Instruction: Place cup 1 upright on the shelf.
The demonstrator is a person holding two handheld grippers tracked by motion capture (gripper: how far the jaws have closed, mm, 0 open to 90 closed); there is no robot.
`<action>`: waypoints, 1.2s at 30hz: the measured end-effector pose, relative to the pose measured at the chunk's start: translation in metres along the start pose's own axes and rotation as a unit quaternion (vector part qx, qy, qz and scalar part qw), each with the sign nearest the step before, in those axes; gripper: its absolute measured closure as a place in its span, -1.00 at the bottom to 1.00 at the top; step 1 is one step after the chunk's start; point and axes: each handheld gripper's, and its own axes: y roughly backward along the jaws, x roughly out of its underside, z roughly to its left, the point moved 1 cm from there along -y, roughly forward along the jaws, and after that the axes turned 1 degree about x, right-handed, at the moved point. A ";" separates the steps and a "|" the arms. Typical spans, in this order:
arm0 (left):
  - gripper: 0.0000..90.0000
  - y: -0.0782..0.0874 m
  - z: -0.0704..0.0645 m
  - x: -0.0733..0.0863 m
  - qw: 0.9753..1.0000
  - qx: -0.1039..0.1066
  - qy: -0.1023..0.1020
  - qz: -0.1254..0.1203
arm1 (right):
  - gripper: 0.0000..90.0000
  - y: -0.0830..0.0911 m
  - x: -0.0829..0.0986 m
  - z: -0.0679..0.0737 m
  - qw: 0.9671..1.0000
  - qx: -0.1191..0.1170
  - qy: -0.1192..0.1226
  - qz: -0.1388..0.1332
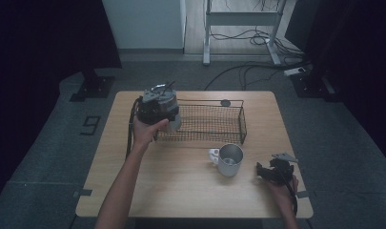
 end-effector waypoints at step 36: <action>-0.91 -0.032 0.008 -0.012 1.000 -0.009 0.009 0.010 | -0.69 0.000 0.000 0.000 1.000 0.000 0.000 0.000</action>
